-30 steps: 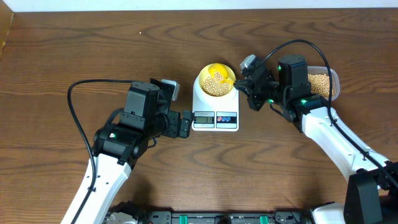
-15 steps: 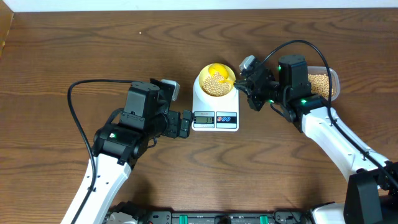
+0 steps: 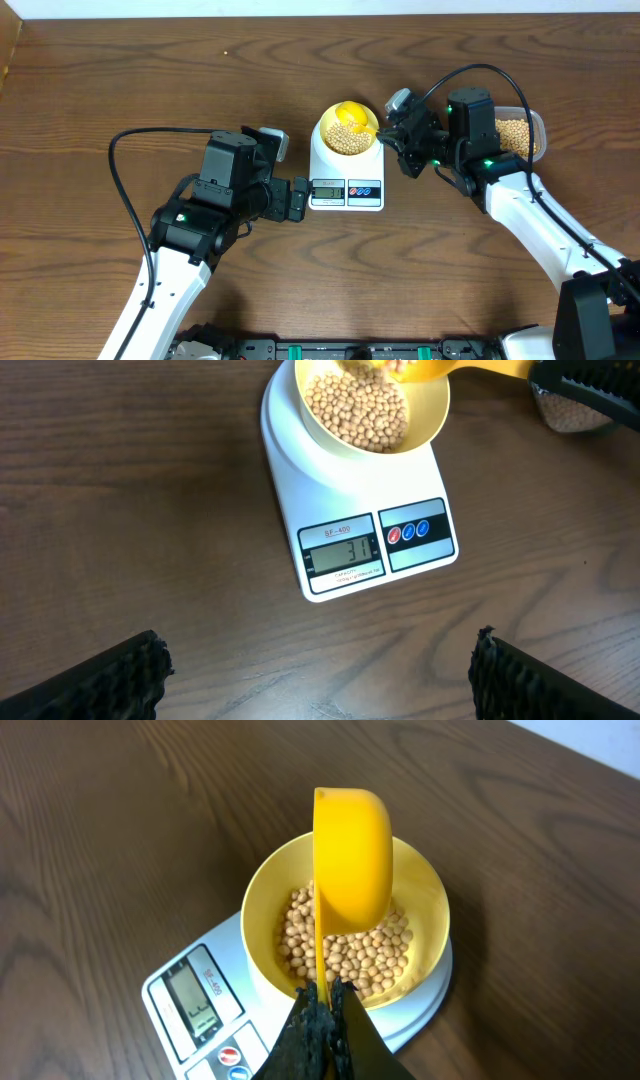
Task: Scoop item into bowl and weigh 50g on scale
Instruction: 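Hold the scoop over the bowl and shake out more soybeans slowly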
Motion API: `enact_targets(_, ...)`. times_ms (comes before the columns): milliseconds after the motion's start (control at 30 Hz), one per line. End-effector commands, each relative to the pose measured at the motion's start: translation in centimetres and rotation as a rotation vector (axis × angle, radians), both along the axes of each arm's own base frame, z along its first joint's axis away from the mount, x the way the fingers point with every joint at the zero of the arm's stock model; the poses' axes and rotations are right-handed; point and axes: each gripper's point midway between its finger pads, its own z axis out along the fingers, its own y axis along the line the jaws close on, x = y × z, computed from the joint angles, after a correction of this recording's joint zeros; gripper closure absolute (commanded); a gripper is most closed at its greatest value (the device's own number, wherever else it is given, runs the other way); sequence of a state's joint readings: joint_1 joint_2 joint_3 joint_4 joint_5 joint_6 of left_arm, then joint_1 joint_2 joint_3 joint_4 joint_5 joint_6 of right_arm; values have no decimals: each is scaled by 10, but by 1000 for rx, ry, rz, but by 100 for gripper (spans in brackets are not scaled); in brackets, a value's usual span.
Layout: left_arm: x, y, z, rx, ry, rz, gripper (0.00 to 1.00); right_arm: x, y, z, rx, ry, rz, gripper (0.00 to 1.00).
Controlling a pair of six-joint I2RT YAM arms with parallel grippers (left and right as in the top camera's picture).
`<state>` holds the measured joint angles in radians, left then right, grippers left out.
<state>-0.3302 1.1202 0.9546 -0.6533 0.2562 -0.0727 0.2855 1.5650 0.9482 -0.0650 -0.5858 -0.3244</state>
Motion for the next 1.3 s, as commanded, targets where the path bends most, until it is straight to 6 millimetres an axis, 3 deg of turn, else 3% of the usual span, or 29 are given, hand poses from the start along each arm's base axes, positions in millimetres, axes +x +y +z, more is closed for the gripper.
enact_targets(0,0,1,0,13,-9,-10,2,-1,2,-3,26,50,-28,99)
enact_targets(700,0,1,0,13,-9,-10,2,-1,2,-3,33,61,-36,99)
enact_targets(1267,0,1,0,13,-9,-10,2,1,1,0,-127,-192,132,99)
